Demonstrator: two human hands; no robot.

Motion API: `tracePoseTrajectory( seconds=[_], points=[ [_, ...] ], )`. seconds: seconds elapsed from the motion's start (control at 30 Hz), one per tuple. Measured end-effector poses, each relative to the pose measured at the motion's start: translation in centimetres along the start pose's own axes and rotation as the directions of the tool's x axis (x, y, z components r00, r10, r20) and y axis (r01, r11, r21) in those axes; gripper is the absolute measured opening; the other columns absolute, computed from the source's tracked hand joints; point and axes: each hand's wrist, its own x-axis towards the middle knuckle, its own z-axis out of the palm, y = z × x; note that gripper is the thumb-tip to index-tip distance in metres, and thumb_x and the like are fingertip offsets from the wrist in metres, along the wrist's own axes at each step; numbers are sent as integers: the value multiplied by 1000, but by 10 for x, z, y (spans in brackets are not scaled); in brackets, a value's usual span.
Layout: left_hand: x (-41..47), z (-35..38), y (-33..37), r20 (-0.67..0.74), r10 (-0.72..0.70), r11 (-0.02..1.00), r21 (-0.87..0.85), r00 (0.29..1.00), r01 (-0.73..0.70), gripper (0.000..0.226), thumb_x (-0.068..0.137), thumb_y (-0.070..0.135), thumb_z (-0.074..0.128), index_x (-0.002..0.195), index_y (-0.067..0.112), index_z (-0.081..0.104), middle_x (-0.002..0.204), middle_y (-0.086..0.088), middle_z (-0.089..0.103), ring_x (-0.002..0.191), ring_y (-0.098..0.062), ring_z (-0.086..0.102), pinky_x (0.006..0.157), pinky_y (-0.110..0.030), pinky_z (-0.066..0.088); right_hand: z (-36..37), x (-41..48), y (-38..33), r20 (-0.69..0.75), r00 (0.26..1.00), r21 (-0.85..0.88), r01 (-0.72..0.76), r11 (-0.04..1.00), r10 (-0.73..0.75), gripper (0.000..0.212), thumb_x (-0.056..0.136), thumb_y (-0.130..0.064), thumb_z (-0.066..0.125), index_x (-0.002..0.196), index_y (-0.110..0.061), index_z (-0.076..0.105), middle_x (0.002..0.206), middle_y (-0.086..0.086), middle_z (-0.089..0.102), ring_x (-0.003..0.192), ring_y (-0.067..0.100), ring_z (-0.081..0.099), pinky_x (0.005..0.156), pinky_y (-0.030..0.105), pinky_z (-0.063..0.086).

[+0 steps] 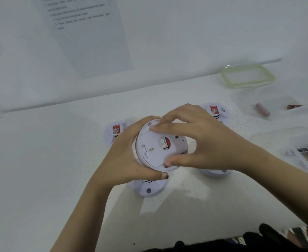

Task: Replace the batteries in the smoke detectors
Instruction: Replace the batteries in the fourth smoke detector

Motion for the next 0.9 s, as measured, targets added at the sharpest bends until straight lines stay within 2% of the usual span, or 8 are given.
tracePoseTrajectory(
  seconds=[0.2, 0.37, 0.43, 0.5, 0.6, 0.73, 0.8, 0.9],
  points=[
    [-2, -2, 4, -2, 18, 998, 52, 1000, -18, 91, 41, 24, 89, 125, 26, 55, 111, 28, 60, 108, 6, 56, 78, -2, 42, 3, -2, 0, -17, 1000, 150, -22, 988, 25, 56, 71, -46, 72, 119, -19, 66, 111, 0, 58, 105, 15, 54, 88, 31, 45],
    [-2, 1, 9, -59, 85, 990, 121, 995, -78, 84, 39, 26, 89, 113, 41, 52, 105, 38, 57, 103, 15, 53, 76, 2, 39, 7, -7, 0, -30, 998, 172, -55, 983, 61, 54, 75, -46, 70, 121, -18, 65, 111, -1, 56, 106, 12, 53, 90, 31, 45],
    [-1, 3, 9, -82, 104, 989, 114, 991, -94, 81, 38, 24, 89, 108, 43, 53, 103, 36, 59, 101, 15, 55, 75, 2, 40, 7, -9, 0, -27, 997, 166, -68, 984, 74, 55, 76, -47, 69, 122, -18, 64, 112, -1, 56, 107, 11, 52, 91, 28, 43],
    [-1, 5, 8, -90, 118, 989, 104, 989, -108, 78, 40, 23, 90, 108, 39, 57, 101, 27, 63, 98, 6, 60, 74, -2, 42, 8, -10, 0, -29, 996, 153, -76, 985, 81, 55, 77, -47, 67, 123, -18, 63, 112, 0, 57, 105, 9, 51, 91, 24, 42],
    [1, 8, 3, -93, 119, 987, 121, 989, -107, 77, 43, 34, 91, 114, 29, 61, 100, 18, 65, 97, -9, 63, 76, -11, 47, 9, -12, 1, -37, 994, 155, -99, 983, 106, 56, 77, -49, 66, 124, -18, 62, 111, -1, 56, 103, 6, 50, 89, 18, 40],
    [0, 10, 1, -115, 122, 984, 144, 986, -105, 79, 45, 41, 87, 118, 33, 58, 105, 19, 64, 101, -13, 62, 83, -26, 51, 11, -14, 3, -23, 989, 186, -136, 973, 143, 57, 77, -50, 66, 127, -23, 59, 114, -4, 54, 107, 1, 48, 90, 13, 38],
    [2, 10, 3, -141, 146, 981, 151, 979, -124, 79, 45, 43, 84, 117, 38, 55, 107, 20, 62, 104, -10, 60, 86, -24, 49, 11, -14, 3, -33, 987, 221, -146, 964, 157, 56, 78, -48, 66, 129, -26, 57, 121, -5, 51, 115, 5, 46, 94, 18, 38],
    [5, 10, 3, -183, 177, 964, 230, 967, -133, 81, 46, 47, 80, 119, 45, 47, 116, 32, 53, 113, 6, 50, 92, -9, 39, 11, -12, -4, -71, 965, 322, -217, 922, 252, 60, 73, -55, 67, 130, -37, 53, 138, -7, 41, 130, 9, 37, 102, 24, 35]
  ],
)
